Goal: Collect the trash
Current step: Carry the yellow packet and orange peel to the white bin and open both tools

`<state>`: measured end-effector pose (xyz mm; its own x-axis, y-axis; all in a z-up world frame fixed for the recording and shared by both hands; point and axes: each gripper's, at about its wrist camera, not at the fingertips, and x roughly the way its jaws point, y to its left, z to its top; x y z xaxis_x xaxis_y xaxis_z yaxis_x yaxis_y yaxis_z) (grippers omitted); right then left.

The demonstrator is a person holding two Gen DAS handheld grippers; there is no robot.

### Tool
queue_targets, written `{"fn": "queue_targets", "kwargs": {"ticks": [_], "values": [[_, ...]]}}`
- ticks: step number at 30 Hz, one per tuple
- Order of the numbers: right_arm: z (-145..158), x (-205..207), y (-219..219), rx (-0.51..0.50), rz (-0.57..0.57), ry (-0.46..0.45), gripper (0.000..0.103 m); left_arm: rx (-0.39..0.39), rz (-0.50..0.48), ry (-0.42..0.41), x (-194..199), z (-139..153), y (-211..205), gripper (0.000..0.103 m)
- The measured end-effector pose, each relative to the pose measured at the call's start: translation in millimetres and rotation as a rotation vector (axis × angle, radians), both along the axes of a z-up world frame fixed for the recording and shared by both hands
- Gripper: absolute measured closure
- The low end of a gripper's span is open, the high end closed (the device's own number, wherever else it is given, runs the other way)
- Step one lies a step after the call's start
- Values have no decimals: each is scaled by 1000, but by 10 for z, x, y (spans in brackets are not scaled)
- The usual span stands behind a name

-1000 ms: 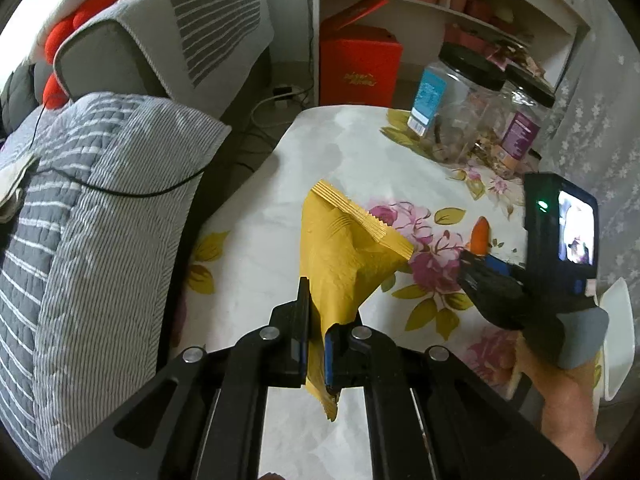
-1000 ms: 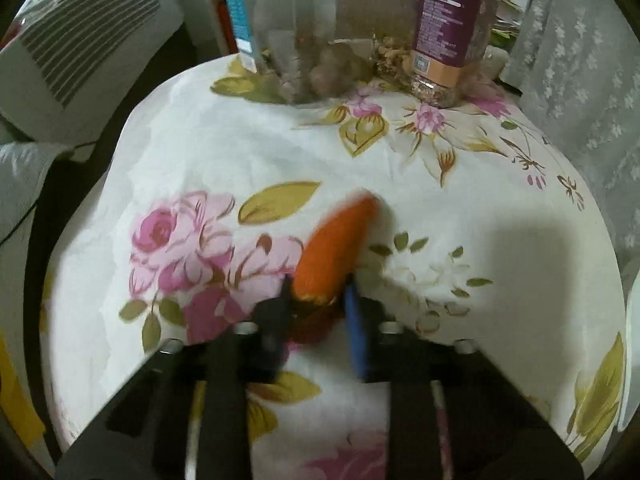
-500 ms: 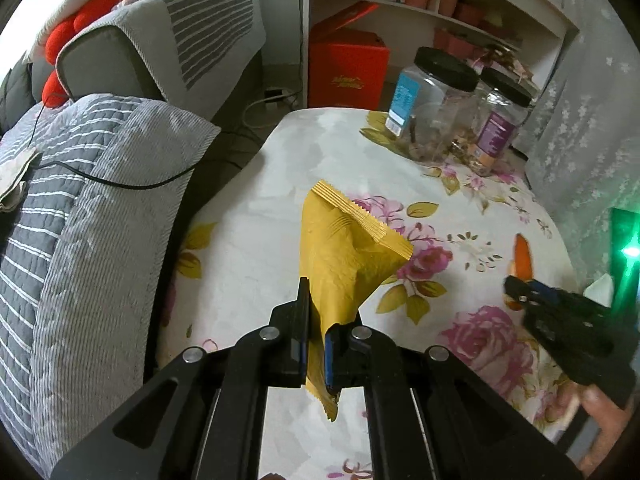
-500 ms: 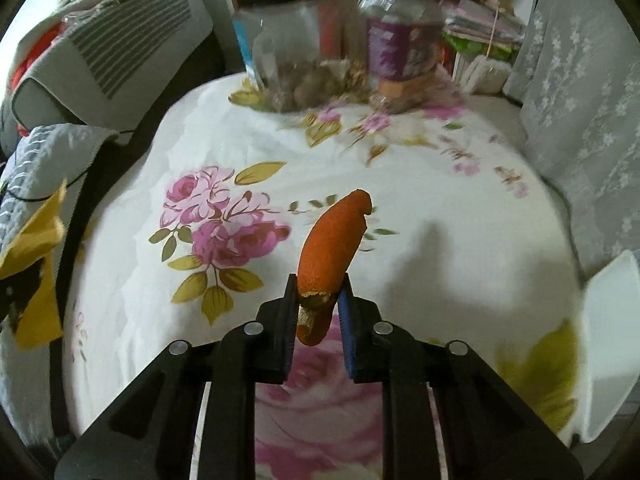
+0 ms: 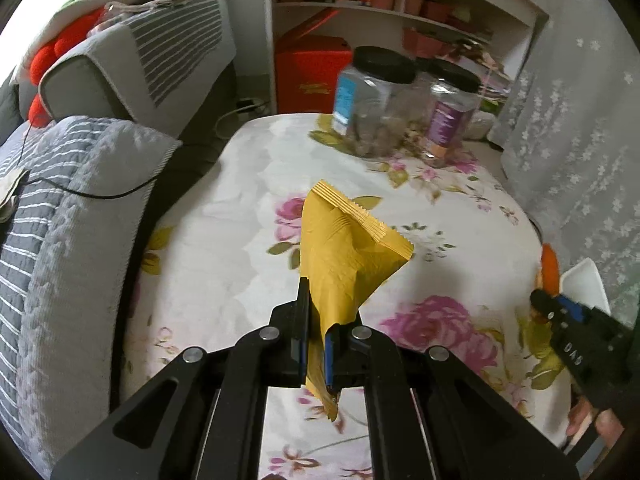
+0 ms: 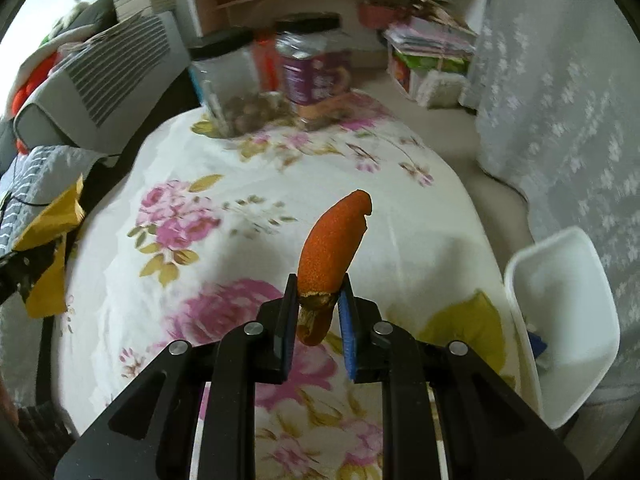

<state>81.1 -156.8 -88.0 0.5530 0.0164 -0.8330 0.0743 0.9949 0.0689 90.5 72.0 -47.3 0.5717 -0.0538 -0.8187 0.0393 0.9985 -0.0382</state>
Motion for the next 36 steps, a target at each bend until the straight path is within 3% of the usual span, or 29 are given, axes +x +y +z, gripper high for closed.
{"fn": "queue_targets", "kwargs": {"ticks": [7, 19, 30, 33, 36], "values": [[184, -152, -347, 11, -42, -80, 85, -12, -59, -52, -65, 92, -459, 98], [289, -340, -969, -20, -146, -107, 85, -6, -164, -74, -120, 97, -1206, 98], [388, -585, -1886, -6, -362, -126, 84, -21, -291, -89, -280, 164, -1932, 98], [405, -685, -2143, 6, -435, -121, 81, -35, -341, -96, -329, 205, -2218, 98], [426, -828, -2437, 14, -531, -123, 62, -40, -391, -106, -366, 231, -2499, 98]]}}
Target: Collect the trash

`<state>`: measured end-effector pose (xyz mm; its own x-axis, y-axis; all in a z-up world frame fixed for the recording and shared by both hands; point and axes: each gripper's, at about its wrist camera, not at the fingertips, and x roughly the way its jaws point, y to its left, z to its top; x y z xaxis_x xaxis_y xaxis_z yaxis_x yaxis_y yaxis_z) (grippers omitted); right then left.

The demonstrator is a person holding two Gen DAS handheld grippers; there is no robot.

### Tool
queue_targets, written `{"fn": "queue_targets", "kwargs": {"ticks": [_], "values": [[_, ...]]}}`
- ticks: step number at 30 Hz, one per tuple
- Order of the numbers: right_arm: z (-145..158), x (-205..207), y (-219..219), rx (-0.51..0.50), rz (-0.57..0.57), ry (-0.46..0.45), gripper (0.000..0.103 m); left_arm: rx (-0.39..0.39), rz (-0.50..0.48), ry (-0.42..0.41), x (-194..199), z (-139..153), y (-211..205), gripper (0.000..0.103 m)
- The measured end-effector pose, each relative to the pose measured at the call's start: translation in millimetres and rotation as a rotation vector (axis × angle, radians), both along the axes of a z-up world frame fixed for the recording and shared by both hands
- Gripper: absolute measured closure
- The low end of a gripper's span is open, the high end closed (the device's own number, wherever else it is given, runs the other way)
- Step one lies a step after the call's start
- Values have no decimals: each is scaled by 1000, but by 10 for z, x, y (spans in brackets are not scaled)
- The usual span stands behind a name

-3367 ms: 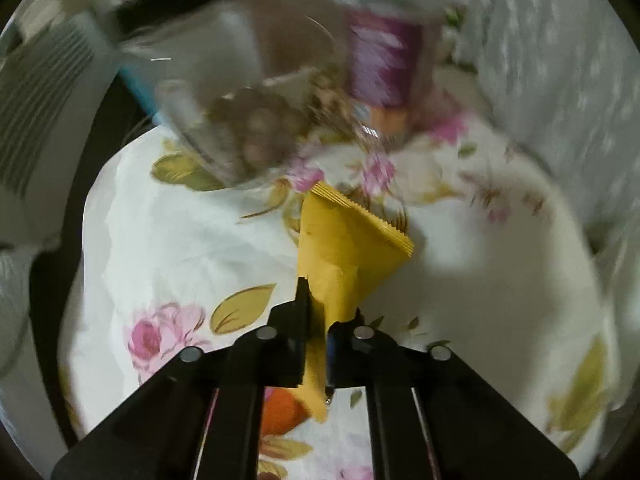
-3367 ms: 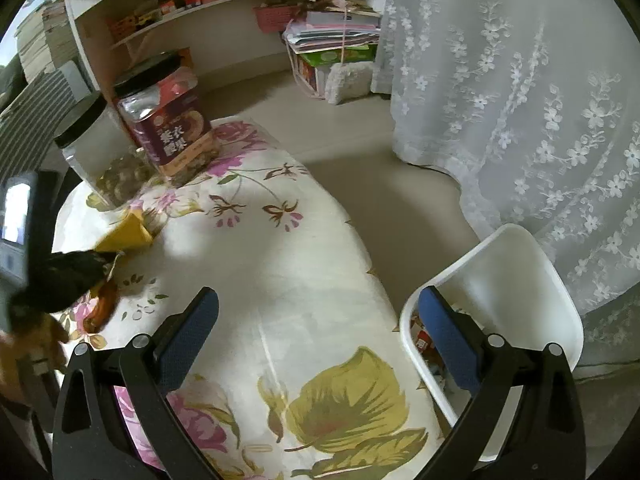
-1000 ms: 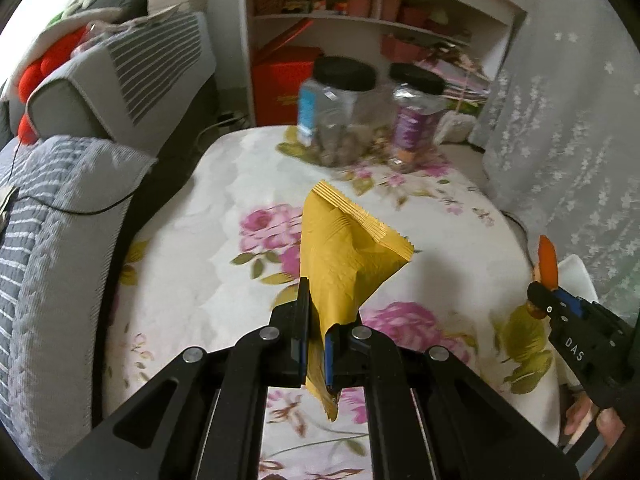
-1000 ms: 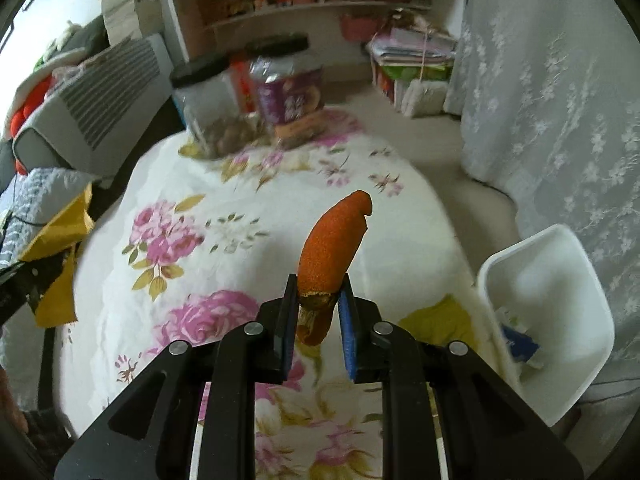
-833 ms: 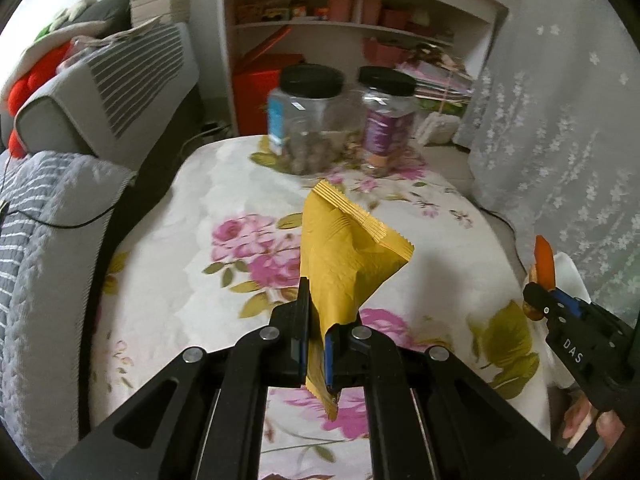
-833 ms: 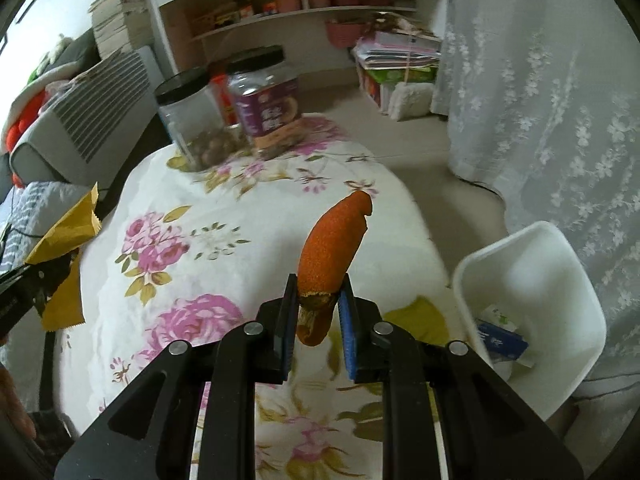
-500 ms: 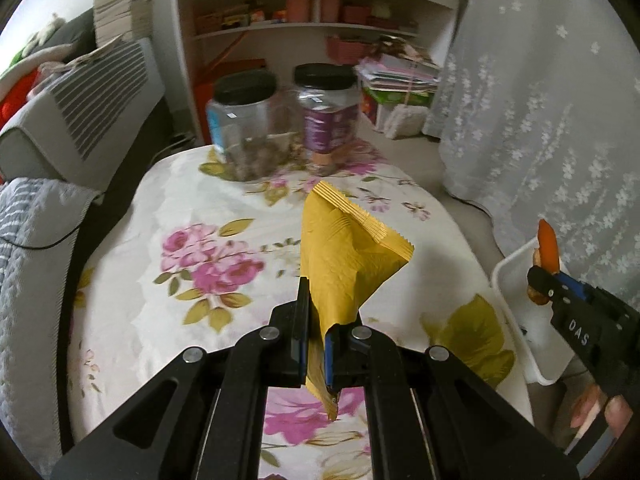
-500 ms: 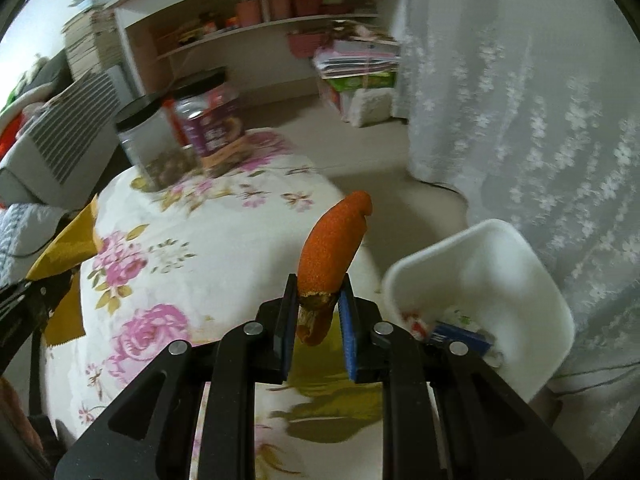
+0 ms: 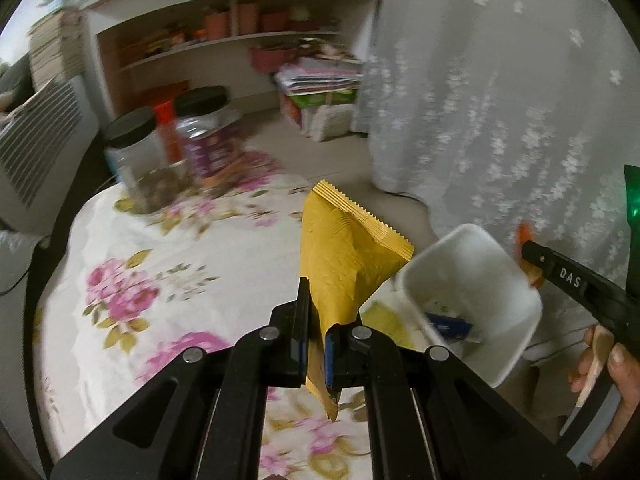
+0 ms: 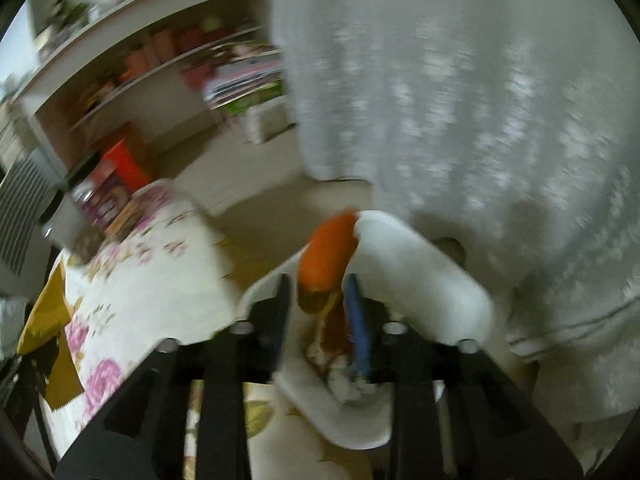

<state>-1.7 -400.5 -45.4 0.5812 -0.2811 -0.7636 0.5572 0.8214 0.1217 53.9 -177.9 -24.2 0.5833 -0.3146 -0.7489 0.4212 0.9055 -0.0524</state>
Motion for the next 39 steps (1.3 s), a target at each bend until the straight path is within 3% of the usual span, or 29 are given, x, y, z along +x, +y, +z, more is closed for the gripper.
{"fn": "queue_targets", "kwargs": {"ticks": [6, 11, 12, 13, 18, 23, 25, 27, 35, 39], "values": [[100, -374, -553, 8, -196, -45, 35, -23, -90, 25, -59, -56, -638, 97], [133, -684, -943, 73, -347, -107, 22, -51, -185, 65, -120, -107, -1188, 92], [142, -728, -973, 77, -364, -115, 22, -55, -202, 77, -131, -117, -1302, 80], [151, -770, -1012, 79, -383, -125, 19, -53, -207, 76, -143, -118, -1356, 59], [239, -832, -999, 8, -415, -135, 13, -24, -235, 35, -262, -92, -1488, 52], [327, -807, -789, -62, -371, -132, 8, 33, -185, -67, -364, -26, -1237, 36], [379, -786, -619, -101, -338, -131, 7, 42, -131, -126, -406, 51, -1037, 21], [418, -750, -409, -139, -298, -128, 7, 43, -71, -188, -453, 142, -799, 13], [393, -558, 514, -229, -102, -115, 7, 125, 67, -268, -572, 308, 119, 12], [369, -529, 861, -181, -27, -119, 7, 105, 169, -255, -596, 387, 673, 12]]}}
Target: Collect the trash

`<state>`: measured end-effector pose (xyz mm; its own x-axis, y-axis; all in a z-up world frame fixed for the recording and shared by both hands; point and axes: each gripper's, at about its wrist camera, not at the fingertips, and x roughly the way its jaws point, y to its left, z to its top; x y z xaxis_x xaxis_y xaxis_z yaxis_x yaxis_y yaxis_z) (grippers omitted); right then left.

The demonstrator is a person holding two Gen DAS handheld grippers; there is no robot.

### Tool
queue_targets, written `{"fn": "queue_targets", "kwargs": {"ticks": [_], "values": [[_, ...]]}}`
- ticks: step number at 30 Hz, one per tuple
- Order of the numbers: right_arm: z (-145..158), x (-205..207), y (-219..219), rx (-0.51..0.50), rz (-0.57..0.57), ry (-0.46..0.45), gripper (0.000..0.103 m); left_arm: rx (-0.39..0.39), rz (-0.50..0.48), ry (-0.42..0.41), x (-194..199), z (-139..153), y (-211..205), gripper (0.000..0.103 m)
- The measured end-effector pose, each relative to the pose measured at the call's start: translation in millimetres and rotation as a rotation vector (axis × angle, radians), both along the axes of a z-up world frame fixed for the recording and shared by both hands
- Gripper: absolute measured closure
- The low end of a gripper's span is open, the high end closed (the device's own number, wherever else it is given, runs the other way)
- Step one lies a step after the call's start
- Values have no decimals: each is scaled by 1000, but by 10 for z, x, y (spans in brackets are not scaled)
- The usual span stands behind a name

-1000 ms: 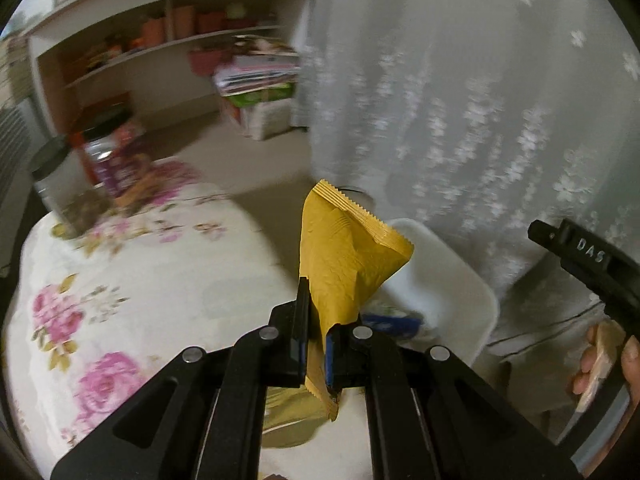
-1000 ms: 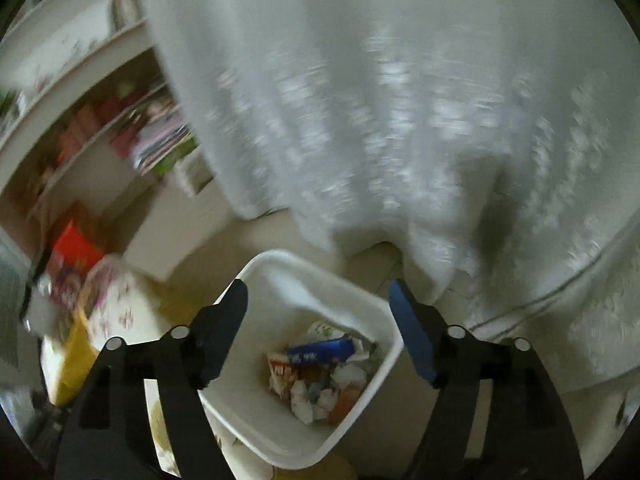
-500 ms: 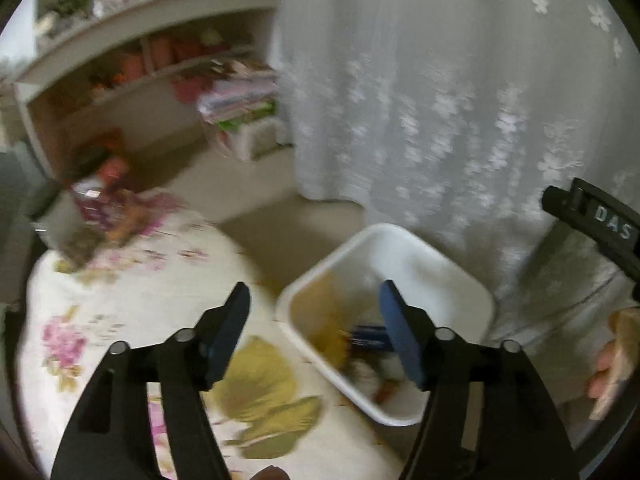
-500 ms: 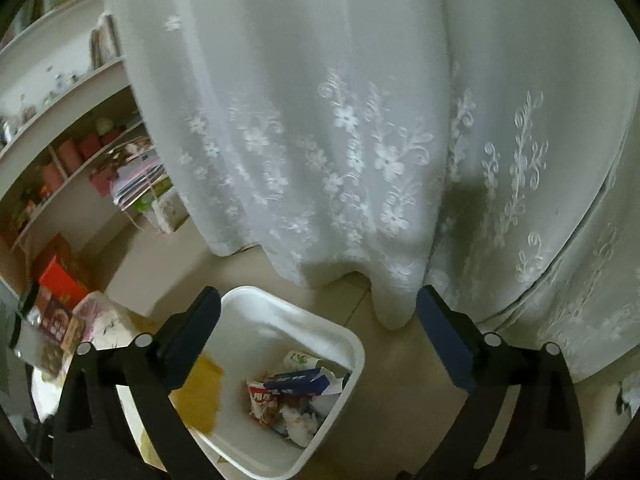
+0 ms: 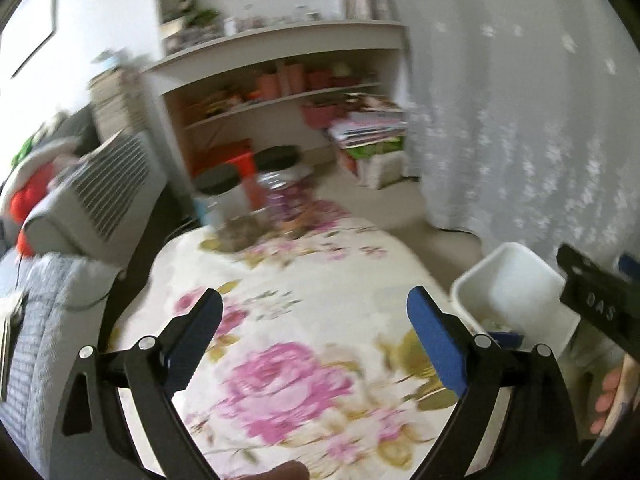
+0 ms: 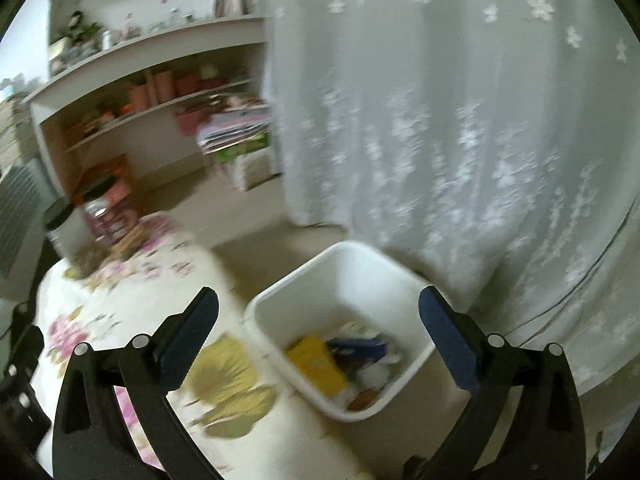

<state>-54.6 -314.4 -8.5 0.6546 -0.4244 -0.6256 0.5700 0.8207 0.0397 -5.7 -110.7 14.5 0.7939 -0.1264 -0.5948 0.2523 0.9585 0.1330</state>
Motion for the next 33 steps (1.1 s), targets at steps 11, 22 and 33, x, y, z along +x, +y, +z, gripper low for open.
{"fn": "queue_targets", "kwargs": {"ticks": [11, 22, 33], "values": [[-110, -9, 1014, -55, 198, -52, 7, -67, 159, 30, -153, -140, 951, 12], [-156, 96, 1331, -117, 306, -94, 7, -73, 221, 22, -92, -215, 1229, 12], [-209, 158, 1374, -99, 331, -79, 7, -69, 224, 21, -55, -252, 1236, 12]]}}
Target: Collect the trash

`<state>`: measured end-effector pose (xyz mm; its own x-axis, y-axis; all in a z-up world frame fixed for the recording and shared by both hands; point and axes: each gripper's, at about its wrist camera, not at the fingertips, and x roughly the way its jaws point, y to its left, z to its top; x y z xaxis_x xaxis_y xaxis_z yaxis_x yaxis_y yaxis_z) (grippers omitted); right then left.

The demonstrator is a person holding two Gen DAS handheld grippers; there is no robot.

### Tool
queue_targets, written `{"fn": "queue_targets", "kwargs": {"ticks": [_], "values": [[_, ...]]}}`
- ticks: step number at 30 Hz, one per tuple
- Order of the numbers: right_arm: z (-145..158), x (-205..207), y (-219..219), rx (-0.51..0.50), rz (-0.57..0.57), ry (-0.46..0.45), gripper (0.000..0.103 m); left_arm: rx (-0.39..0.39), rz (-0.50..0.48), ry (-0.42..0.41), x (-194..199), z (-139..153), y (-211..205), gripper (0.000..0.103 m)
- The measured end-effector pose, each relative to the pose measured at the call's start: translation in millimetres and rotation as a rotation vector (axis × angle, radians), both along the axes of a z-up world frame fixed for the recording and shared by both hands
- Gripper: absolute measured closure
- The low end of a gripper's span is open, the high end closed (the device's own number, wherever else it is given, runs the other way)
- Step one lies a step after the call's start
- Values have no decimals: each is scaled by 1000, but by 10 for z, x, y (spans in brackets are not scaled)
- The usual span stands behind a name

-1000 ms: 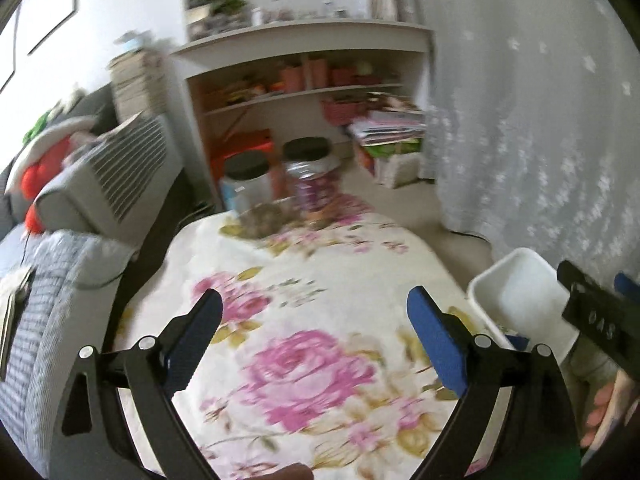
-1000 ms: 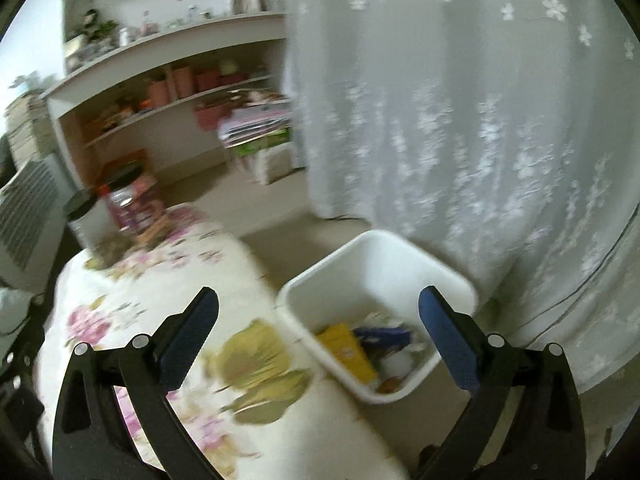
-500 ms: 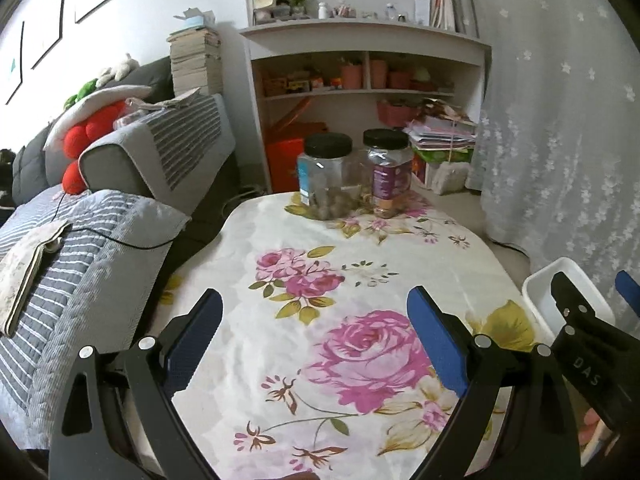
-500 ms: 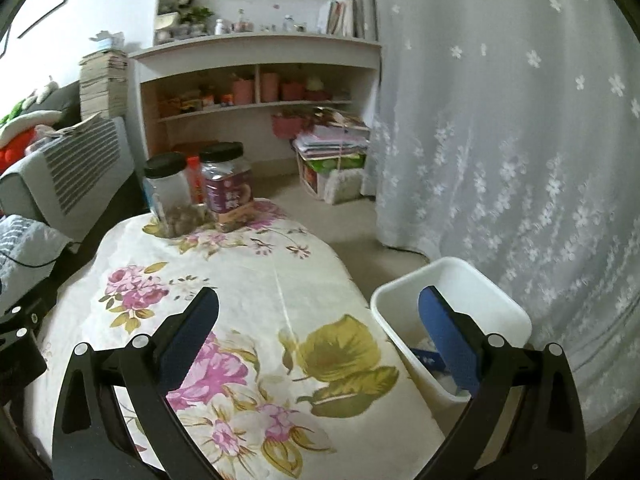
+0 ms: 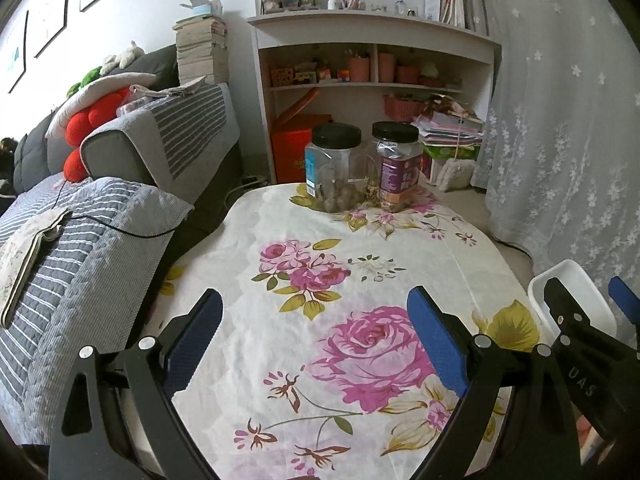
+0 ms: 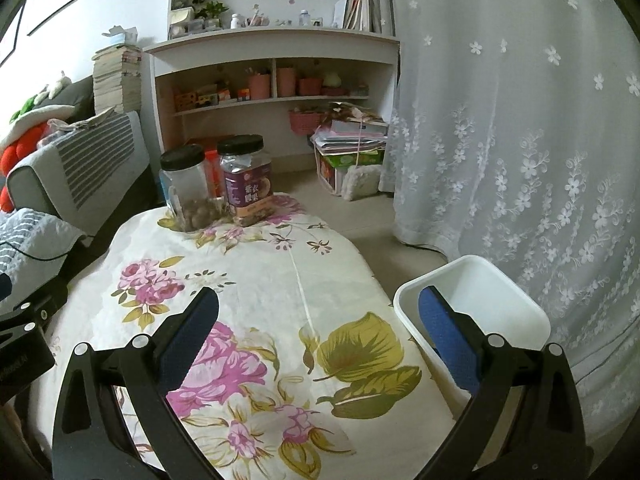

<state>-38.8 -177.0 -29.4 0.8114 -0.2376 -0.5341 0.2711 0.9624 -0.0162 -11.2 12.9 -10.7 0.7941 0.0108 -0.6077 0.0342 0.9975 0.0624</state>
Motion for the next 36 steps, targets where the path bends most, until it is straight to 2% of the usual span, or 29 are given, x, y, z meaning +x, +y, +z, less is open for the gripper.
{"fn": "queue_targets", "kwargs": {"ticks": [21, 36], "values": [[-54, 21, -34, -4, 2, 25, 7, -5, 7, 11, 23, -58, -14, 12], [-74, 35, -17, 5, 11, 35, 7, -39, -39, 39, 28, -148, -44, 16]]}}
